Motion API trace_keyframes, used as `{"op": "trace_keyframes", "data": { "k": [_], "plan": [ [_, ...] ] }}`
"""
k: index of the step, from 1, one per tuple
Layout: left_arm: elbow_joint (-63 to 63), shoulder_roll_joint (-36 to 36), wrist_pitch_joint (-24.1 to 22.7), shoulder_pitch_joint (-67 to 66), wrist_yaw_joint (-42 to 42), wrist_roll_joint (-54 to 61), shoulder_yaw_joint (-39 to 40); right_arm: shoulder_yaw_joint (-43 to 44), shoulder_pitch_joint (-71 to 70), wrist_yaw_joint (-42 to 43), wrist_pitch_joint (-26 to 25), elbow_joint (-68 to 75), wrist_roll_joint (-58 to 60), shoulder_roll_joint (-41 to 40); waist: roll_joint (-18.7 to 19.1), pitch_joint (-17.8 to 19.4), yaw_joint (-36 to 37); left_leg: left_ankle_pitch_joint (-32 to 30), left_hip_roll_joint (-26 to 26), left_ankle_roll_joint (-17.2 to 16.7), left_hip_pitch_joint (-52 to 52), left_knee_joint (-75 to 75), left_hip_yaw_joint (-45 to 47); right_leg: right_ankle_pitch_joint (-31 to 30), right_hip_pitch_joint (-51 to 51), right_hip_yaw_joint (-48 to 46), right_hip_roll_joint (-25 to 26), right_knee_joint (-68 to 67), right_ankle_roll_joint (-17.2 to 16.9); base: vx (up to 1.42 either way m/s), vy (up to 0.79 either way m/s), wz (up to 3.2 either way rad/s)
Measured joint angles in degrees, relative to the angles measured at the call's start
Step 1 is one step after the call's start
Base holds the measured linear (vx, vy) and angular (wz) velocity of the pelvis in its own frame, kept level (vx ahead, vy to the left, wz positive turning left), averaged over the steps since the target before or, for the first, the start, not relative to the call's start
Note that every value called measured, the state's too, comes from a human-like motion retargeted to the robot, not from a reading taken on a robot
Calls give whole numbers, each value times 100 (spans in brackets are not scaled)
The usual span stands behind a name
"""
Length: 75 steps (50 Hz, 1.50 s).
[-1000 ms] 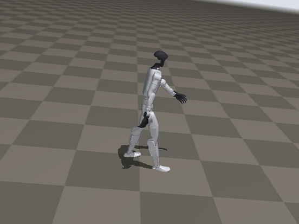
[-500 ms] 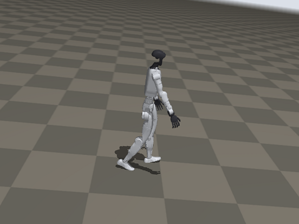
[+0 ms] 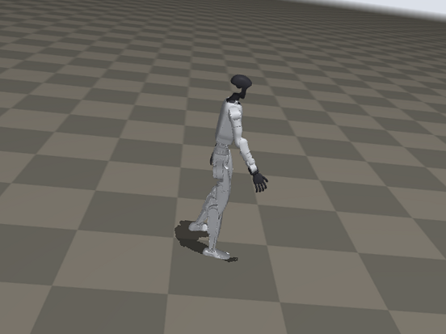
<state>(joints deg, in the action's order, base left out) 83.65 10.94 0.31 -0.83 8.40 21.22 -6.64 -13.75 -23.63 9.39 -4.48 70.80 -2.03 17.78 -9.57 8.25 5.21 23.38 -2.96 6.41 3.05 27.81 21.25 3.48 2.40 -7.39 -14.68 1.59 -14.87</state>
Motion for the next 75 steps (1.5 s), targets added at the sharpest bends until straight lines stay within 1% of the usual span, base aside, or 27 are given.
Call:
{"op": "trace_keyframes", "data": {
  "k": [2, 5, 10, 13, 15, 16, 17, 20, 22, 25, 28, 30, 33, 35, 37, 40, 43, 45, 48, 50, 54, 57, 60, 62, 65, 70, 75],
  "plan": [
    [-78, 55, -101, 547, 308, -51, 12, 18, 509, 28, -107, 436, 182, -104, 62, -73, -229, -4, 96, -153, -337, -30, -301, -77, 25, -193, 57, 23, -13, -31, 9, 80],
    [-297, 176, -301, 1472, 522, 59, 9, -29, 1212, -178, -210, 1038, 583, -247, 196, -147, -550, -89, 295, -573, -871, -653, -703, -239, 119, -484, 259, 76, -13, -35, 9, 70],
    [-766, 504, -608, 3036, 128, 315, -260, -291, 2325, -725, -130, 1376, 1013, -425, 320, -134, -1043, -61, 476, -1285, -1451, -2227, -1025, -486, 378, -812, 529, 110, -13, -40, 13, 53],
    [-1020, 761, -704, 3833, -149, 262, -517, -461, 2918, -969, -47, 1247, 1016, -507, 287, -18, -1256, -207, 437, -1484, -1642, -2890, -992, -388, 451, -938, 526, 104, -13, -40, 21, 28],
    [-1193, 925, -733, 4276, -263, 218, -693, -572, 3226, -1159, 2, 1141, 937, -546, 246, 78, -1357, -342, 336, -1453, -1717, -3159, -987, -275, 436, -1123, 399, 65, -13, -38, 28, 13],
    [-1286, 1003, -736, 4447, -295, 224, -770, -634, 3327, -1281, 24, 1100, 868, -562, 245, 117, -1380, -409, 317, -1403, -1715, -3227, -981, -233, 422, -1218, 364, 6, 66, -37, 25, -1],
    [-1381, 1078, -735, 4599, -327, 243, -843, -699, 3416, -1409, 44, 1063, 793, -579, 256, 149, -1393, -473, 322, -1355, -1696, -3274, -968, -192, 415, -1287, 354, -78, 180, -38, 17, -16],
    [-1697, 1260, -682, 4836, -438, 417, -1016, -914, 3570, -1852, 86, 987, 550, -623, 401, 150, -1344, -643, 519, -1208, -1511, -3281, -894, -23, 491, -1155, 536, -701, 755, -38, 8, -33],
    [-1939, 1330, -601, 4802, -525, 596, -1087, -1008, 3587, -2142, 82, 937, 487, -630, 556, 47, -1229, -709, 726, -1117, -1320, -3223, -812, 261, 743, -810, 739, -1670, 1046, -32, 4, -50],
    [-2268, 1340, -533, 4520, -553, 825, -1116, -1000, 3532, -2302, 44, 835, 646, -629, 711, -157, -1037, -741, 958, -1025, -1090, -3117, -703, 717, 1033, -396, 968, -3253, 1171, -25, 0, -46],
    [-2536, 1267, -479, 3963, -599, 956, -976, -796, 3293, -2072, -8, 715, 945, -555, 767, -362, -873, -769, 1013, -974, -919, -3036, -614, 890, 914, -217, 977, -4123, 1165, -21, -4, -35],
    [-2626, 1179, -456, 3471, -644, 939, -810, -605, 3054, -1753, -37, 665, 1113, -492, 782, -506, -757, -802, 1000, -954, -805, -2991, -546, 727, 663, -109, 943, -4227, 1135, -22, -8, -35],
    [-2522, 979, -459, 2619, -607, 829, -470, -305, 2534, -1126, -74, 684, 1239, -406, 776, -676, -538, -876, 935, -969, -630, -2926, -404, 318, 90, 89, 875, -3561, 1051, -25, -12, -42],
    [-2285, 826, -481, 2047, -438, 832, -238, -148, 2125, -740, -99, 713, 1236, -360, 734, -763, -358, -941, 868, -1013, -488, -2884, -286, 329, -301, 207, 803, -2774, 970, -30, -17, -47],
    [-1892, 654, -515, 1530, -147, 910, 31, -45, 1604, -421, -127, 777, 1164, -316, 673, -766, -158, -1030, 786, -1063, -345, -2841, -164, 576, -627, 297, 720, -1921, 824, -34, -21, -47],
    [-1056, 400, -532, 894, 329, 1008, 523, 31, 697, -108, -129, 895, 963, -236, 613, -630, 143, -1233, 698, -1097, -160, -2781, -17, 828, -945, 345, 630, -960, 592, -39, -22, -41],
    [-185, 257, -395, 306, 557, 923, 1026, 53, -126, 5, -84, 877, 770, -112, 643, -433, 377, -1537, 702, -1090, 31, -2734, 32, 827, -1095, 295, 633, -421, 544, -41, -22, -18],
    [257, 215, -281, -92, 549, 797, 1254, 32, -630, 40, -47, 811, 652, -17, 677, -294, 471, -1734, 721, -1075, 172, -2701, 46, 799, -1135, 266, 655, -193, 570, -42, -21, 8],
    [516, 166, -159, -704, 324, 629, 1245, -51, -1279, 91, 8, 667, 457, 127, 664, -100, 527, -1846, 695, -977, 359, -2574, 159, 728, -1075, 208, 633, -44, 563, -42, -19, 29],
    [481, 126, -135, -1083, 125, 608, 1056, -137, -1630, 131, 33, 573, 311, 212, 574, 1, 542, -1755, 609, -812, 451, -2373, 305, 649, -964, 149, 542, -18, 517, -41, -16, 40],
    [147, 81, -86, -1609, -385, 784, 530, -348, -2038, 3, 13, 422, -20, 313, 137, 71, 518, -1142, 261, -208, 692, -1236, 495, 451, -604, 27, 103, -58, 378, -38, -13, 48],
    [-35, 85, 19, -1739, -767, 863, 325, -437, -2031, -265, -16, 295, -246, 315, -180, -10, 436, -490, 73, 179, 989, 243, 361, 332, -344, -56, -188, -94, 280, -32, -8, 50],
    [-21, 63, 90, -1621, -935, 720, 389, -441, -1693, -452, 8, 130, -318, 236, -305, -172, 309, 8, -4, 328, 1068, 1520, 98, 256, -208, -141, -266, -95, 210, -27, -3, 41],
    [56, 49, 93, -1365, -837, 588, 551, -445, -1323, -485, 36, 14, -213, 153, -297, -310, 195, 117, -8, 308, 930, 1933, -77, 196, -150, -216, -220, -67, 173, -25, 0, 38],
    [150, 47, 41, -781, -442, 516, 839, -527, -672, -423, 60, -104, 151, 9, -239, -516, -12, -69, -38, 170, 489, 1812, -342, 77, -65, -346, -113, 3, 111, -26, 3, 38],
    [7, 162, -184, 539, 265, 783, 1102, -836, 454, -169, -28, 1, 987, -233, 9, -750, -426, -465, -66, -384, -704, -283, -827, -149, 134, -602, 223, 111, -13, -31, 7, 35],
    [-273, 409, -485, 2188, 404, 881, 821, -933, 1380, 7, -70, 386, 1287, -416, 371, -618, -1080, -145, 166, -1045, -1513, -2314, -1083, -466, 360, -983, 605, 157, -13, -43, 11, 51]
  ]
}}
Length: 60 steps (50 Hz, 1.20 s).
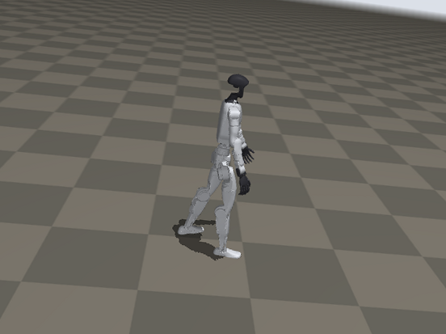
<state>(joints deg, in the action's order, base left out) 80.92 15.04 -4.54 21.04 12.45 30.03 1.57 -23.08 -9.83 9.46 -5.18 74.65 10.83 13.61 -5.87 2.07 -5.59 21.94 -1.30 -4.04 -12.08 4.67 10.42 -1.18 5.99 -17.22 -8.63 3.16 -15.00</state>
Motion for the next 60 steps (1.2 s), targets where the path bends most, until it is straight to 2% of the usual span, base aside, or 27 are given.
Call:
{"op": "trace_keyframes", "data": {
  "k": [6, 8, 10, 13, 15, 18, 21, 24, 27, 30, 34, 39, 42, 45, 49, 52, 56, 60],
  "plan": [
    [-565, 623, -256, 1612, -523, -369, -640, 227, 837, -458, -13, 489, -149, -174, -50, 494, -615, -121, 102, -451, -233, -917, 119, -535, 232, 18, 145, -5, 0, -49, 9, 23],
    [-753, 843, -280, 2022, -687, -438, -797, 256, 1059, -706, -23, 569, -194, -205, -109, 686, -717, -192, 83, -454, -219, -966, 126, -551, 239, 268, 136, -53, 0, -47, 19, -2],
    [-942, 1008, -263, 2335, -784, -399, -914, 203, 1250, -958, -24, 600, -278, -191, -141, 829, -793, -248, -50, -297, -122, -925, 76, -460, 210, 417, -42, -202, 8, -46, 33, -14],
    [-1225, 1203, -173, 2538, -871, -163, -1018, -3, 1454, -1338, 16, 574, -481, -166, 40, 870, -613, -382, 170, -178, 198, -804, 319, -144, 358, 222, 101, -933, 666, -46, 14, -80],
    [-1411, 1258, -88, 2533, -907, 10, -1063, -89, 1544, -1599, 41, 555, -573, -138, 223, 800, -391, -457, 384, -95, 437, -716, 534, 208, 602, 152, 209, -1886, 1042, -41, 7, -109],
    [-1640, 1209, -25, 2292, -876, 163, -1097, -18, 1568, -1811, 41, 586, -534, -127, 392, 636, -90, -529, 588, -2, 670, -648, 776, 744, 860, 441, 344, -3432, 1208, -33, 3, -86],
    [-1795, 1077, 15, 1810, -915, 216, -1125, 183, 1427, -1774, 22, 657, -436, -112, 488, 453, 138, -599, 670, 38, 824, -633, 940, 1117, 709, 705, 427, -4287, 1185, -28, -2, -56],
    [-1845, 905, 68, 1164, -1032, 123, -1183, 431, 1086, -1531, -1, 729, -385, -76, 538, 245, 385, -697, 673, 32, 995, -654, 1109, 1167, 279, 842, 409, -4348, 1121, -29, -7, -53],
    [-1736, 720, 126, 443, -1168, -87, -1253, 640, 576, -1161, -16, 733, -416, -23, 531, 60, 668, -843, 620, -22, 1207, -689, 1306, 1003, -318, 980, 363, -3569, 997, -34, -12, -55],
    [-1475, 533, 155, -280, -1236, -290, -1273, 775, -61, -767, -3, 634, -504, 52, 450, -50, 965, -1044, 510, -136, 1463, -725, 1545, 1261, -866, 1166, 299, -2228, 786, -40, -16, -52],
    [-968, 248, 79, -1221, -1177, -635, -1082, 889, -1099, -331, 126, 470, -712, 211, 391, 65, 1400, -1389, 424, -270, 1716, -809, 1863, 1491, -1175, 1364, 249, -918, 504, -46, -17, -55],
    [-304, -156, -42, -2385, -944, -974, -591, 894, -2368, 2, 326, 304, -935, 519, 521, 402, 1805, -1613, 456, -250, 1882, -880, 1879, 1138, -1154, 1591, 289, -253, 575, -48, -15, -45],
    [-7, -313, 37, -2984, -918, -956, -428, 793, -2956, 72, 343, 198, -1050, 696, 482, 552, 1914, -1481, 385, -16, 1929, -762, 1895, 930, -951, 1671, 214, -132, 540, -47, -13, -13],
    [153, -380, 218, -3451, -1038, -810, -500, 628, -3321, 81, 298, 58, -1220, 835, 267, 623, 1920, -1186, 178, 415, 1903, -383, 2074, 722, -672, 1662, -17, -80, 373, -44, -11, 19],
    [180, -341, 477, -3818, -1373, -712, -743, 473, -3282, -97, 229, -273, -1514, 950, -197, 563, 1755, -532, -180, 1050, 1953, 975, 2018, 453, -353, 1547, -519, 13, 96, -38, -7, 52],
    [160, -247, 572, -3875, -1575, -886, -829, 508, -2821, -259, 241, -633, -1671, 976, -398, 420, 1552, -18, -275, 1260, 2002, 2290, 1620, 309, -234, 1377, -696, 77, 0, -32, -7, 67],
    [118, -98, 553, -3519, -1473, -1285, -850, 649, -1819, -232, 329, -1038, -1708, 910, -338, 214, 1212, 245, -202, 1168, 1742, 3283, 956, 174, -172, 1037, -591, 116, 0, -32, -1, 74],
    [43, 46, 409, -2546, -860, -1343, -900, 658, -831, 2, 350, -1033, -1531, 734, -171, 177, 838, 48, -76, 807, 1079, 2728, 450, 6, -75, 629, -399, 157, 0, -38, 6, 80]
  ]
}}
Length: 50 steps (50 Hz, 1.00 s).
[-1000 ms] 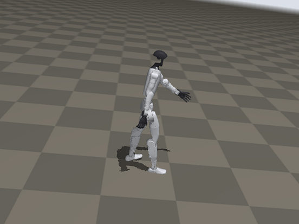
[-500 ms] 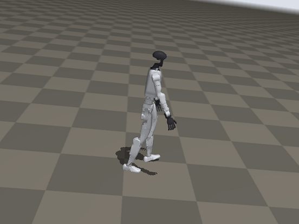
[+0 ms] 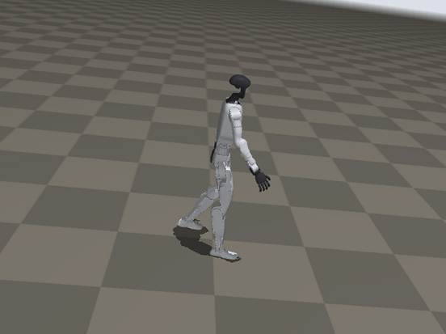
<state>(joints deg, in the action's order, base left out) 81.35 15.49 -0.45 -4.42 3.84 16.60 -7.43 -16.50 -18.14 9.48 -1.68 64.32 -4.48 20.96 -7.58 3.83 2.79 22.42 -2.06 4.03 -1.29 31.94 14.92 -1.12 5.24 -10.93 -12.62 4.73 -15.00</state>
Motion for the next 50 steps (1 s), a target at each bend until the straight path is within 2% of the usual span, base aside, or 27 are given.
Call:
{"op": "trace_keyframes", "data": {
  "k": [5, 10, 13, 15, 17, 20, 23, 26, 29, 32, 35, 39, 43, 47, 50],
  "plan": [
    [9, 172, -330, 1919, 528, 144, -82, -193, 930, -69, -83, 627, 453, -396, 198, 200, -427, 132, 237, -722, -695, -1817, -265, -278, 325, -466, 313, 27, 0, -50, 7, 69],
    [21, 415, -534, 3874, 244, -83, -468, -518, 1744, -931, -181, 1340, 999, -899, 238, 581, -616, 47, 317, -1230, -994, -3081, -233, -53, 559, -675, 485, 27, 0, -52, 11, 30],
    [-351, 603, -650, 4711, 11, -250, -1015, -816, 2211, -1670, -204, 1560, 1254, -1130, 207, 795, -559, -210, 203, -1188, -1085, -3450, -204, 90, 491, -773, 385, 27, 0, -45, 25, 2],
    [-853, 756, -756, 5080, -99, -269, -1424, -1053, 2476, -2152, -195, 1621, 1350, -1199, 198, 885, -531, -342, 11, -990, -1065, -3535, -279, 112, 366, -849, 133, -101, 2, -41, 37, 4],
    [-1555, 1014, -869, 5290, -220, -138, -1765, -1303, 2642, -2564, -167, 1622, 1396, -1238, 275, 856, -378, -490, 101, -921, -894, -3550, -199, 205, 410, -803, 217, -478, 443, -44, 13, -36],
    [-2761, 1440, -974, 5374, -451, 298, -2095, -1585, 2772, -2971, -127, 1612, 1517, -1270, 409, 623, -4, -637, 349, -842, -525, -3496, -6, 608, 712, -620, 392, -1635, 1043, -41, 3, -65],
    [-3799, 1701, -1088, 5217, -534, 967, -2167, -1643, 2662, -2816, -146, 1689, 1803, -1307, 426, 323, 454, -683, 559, -827, -208, -3420, 189, 1103, 1009, -337, 503, -3066, 1308, -34, -3, -67],
    [-4487, 1794, -1174, 4832, -497, 1677, -2098, -1524, 2287, -2138, -239, 1810, 2054, -1290, 376, 90, 874, -727, 663, -827, 13, -3371, 342, 1462, 895, -118, 561, -3868, 1405, -31, -8, -50],
    [-4759, 1793, -1215, 4227, -383, 2167, -1976, -1260, 1691, -1178, -342, 1874, 2112, -1184, 319, -74, 1251, -812, 703, -832, 181, -3362, 476, 1600, 431, 29, 602, -3949, 1385, -31, -12, -40],
    [-4593, 1724, -1202, 3457, -238, 2327, -1802, -919, 917, -335, -362, 1813, 1957, -999, 253, -136, 1554, -963, 657, -841, 322, -3392, 602, 1340, -275, 145, 600, -3275, 1229, -34, -16, -31],
    [-4003, 1550, -1134, 2596, -83, 2266, -1557, -612, 66, 113, -293, 1589, 1679, -782, 145, -138, 1772, -1184, 536, -906, 510, -3442, 750, 1267, -936, 259, 543, -2032, 951, -39, -20, -25],
    [-2555, 1065, -1034, 1532, 97, 1875, -905, -314, -1148, 172, -97, 1171, 1162, -537, 65, -8, 2009, -1488, 432, -1054, 722, -3550, 1004, 1467, -1288, 399, 499, -774, 440, -42, -21, -37],
    [-938, 554, -833, 553, 234, 1285, 77, -79, -2003, 92, 140, 607, 691, -352, 110, 119, 2231, -1539, 443, -1037, 848, -3555, 1105, 1319, -1280, 533, 512, -290, 270, -40, -18, -46],
    [113, 334, -554, -339, 257, 943, 825, -17, -2434, 119, 303, 4, 264, -219, 1, 303, 2330, -1311, 285, -618, 901, -3287, 1050, 1109, -1116, 655, 382, -97, 199, -37, -15, -21],
    [349, 250, -387, -976, 214, 1003, 854, -105, -2455, 150, 333, -361, 5, -135, -254, 455, 2292, -1022, 9, -123, 969, -2706, 1063, 947, -913, 657, 113, -52, 129, -35, -12, 15]
  ]
}}
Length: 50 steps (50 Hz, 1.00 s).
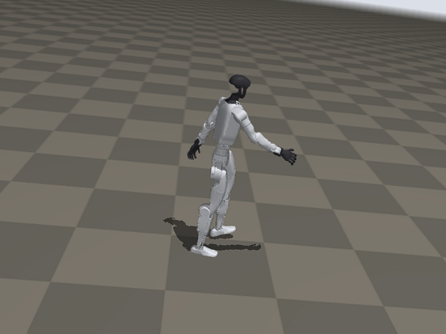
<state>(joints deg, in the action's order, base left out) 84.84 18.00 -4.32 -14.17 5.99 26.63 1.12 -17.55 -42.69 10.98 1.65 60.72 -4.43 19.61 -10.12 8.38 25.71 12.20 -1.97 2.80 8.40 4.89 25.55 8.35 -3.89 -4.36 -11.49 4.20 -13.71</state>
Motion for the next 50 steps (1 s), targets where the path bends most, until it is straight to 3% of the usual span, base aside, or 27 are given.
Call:
{"op": "trace_keyframes", "data": {
  "k": [5, 10, 14, 19, 25, 30, 33, 37, 44, 48, 50],
  "plan": [
    [-211, -99, 250, -773, -433, -86, -444, -198, 702, -331, -164, -284, -80, 59, -402, 46, -311, 732, -368, 643, 277, 1894, -128, -186, 295, -129, -463, -48, -14, -28, -7, 46],
    [-501, -100, 353, -789, -914, -615, -824, -366, 1971, -794, -457, 212, 418, -83, -364, -245, -759, 1200, -465, 771, 183, 3262, -551, -285, 463, -334, -477, -145, 6, -24, -1, 49],
    [-532, -129, 288, -34, -554, -708, -868, -408, 2900, -1011, -720, 1197, 1030, -299, -186, -499, -1166, 988, -547, 585, -344, 3060, -900, -418, 606, -526, -348, -185, -20, -28, 5, 45],
    [-445, -205, 143, 1699, 248, -224, -665, -130, 3748, -1053, -837, 2182, 1450, -371, 209, -547, -1799, 708, -549, 56, -1290, 1443, -1403, -700, 803, -819, -41, -182, -104, -38, 12, 45],
    [-662, 55, 73, 4047, 220, 280, -553, 290, 4492, -806, -704, 2030, 974, -141, 627, -147, -2763, 1022, -280, -570, -1750, -67, -1773, -1276, 1140, -1193, 324, -162, -129, -52, 12, 46],
    [-1322, 752, 61, 5443, -343, 269, -811, 209, 4857, -1281, -728, 1754, 596, -141, 666, 308, -3326, 792, -277, -745, -1758, -554, -1780, -1583, 1286, -409, 356, -209, -126, -52, 20, 17],
    [-1928, 1188, -31, 5849, -519, 428, -934, -28, 4975, -1845, -754, 1833, 589, -237, 798, 340, -3316, 570, -77, -804, -1544, -665, -1580, -1340, 1422, -65, 594, -648, 275, -51, 13, -50],
    [-2858, 1538, -253, 5888, -616, 819, -985, -191, 5116, -2445, -691, 2083, 821, -426, 1056, 50, -2923, 365, 317, -877, -1139, -733, -1151, -761, 1779, -154, 907, -2159, 614, -45, 5, -98],
    [-4132, 1411, -594, 4876, -696, 1470, -845, 216, 4769, -2077, -612, 2366, 1260, -642, 1227, -439, -2188, 98, 636, -1040, -664, -781, -604, 99, 1414, 236, 1144, -3996, 635, -37, -2, -72],
    [-4187, 1119, -532, 3861, -820, 1542, -815, 458, 4040, -1364, -602, 2353, 1181, -629, 1207, -551, -1802, -111, 652, -1146, -473, -832, -298, 140, 627, 432, 1116, -3644, 641, -41, -9, -63],
    [-3962, 973, -412, 3291, -763, 1284, -936, 545, 3619, -1416, -405, 2219, 845, -580, 1181, -568, -1625, -204, 636, -1193, -363, -821, -151, 29, 153, 549, 1090, -3059, 603, -46, -14, -60]
  ]
}}
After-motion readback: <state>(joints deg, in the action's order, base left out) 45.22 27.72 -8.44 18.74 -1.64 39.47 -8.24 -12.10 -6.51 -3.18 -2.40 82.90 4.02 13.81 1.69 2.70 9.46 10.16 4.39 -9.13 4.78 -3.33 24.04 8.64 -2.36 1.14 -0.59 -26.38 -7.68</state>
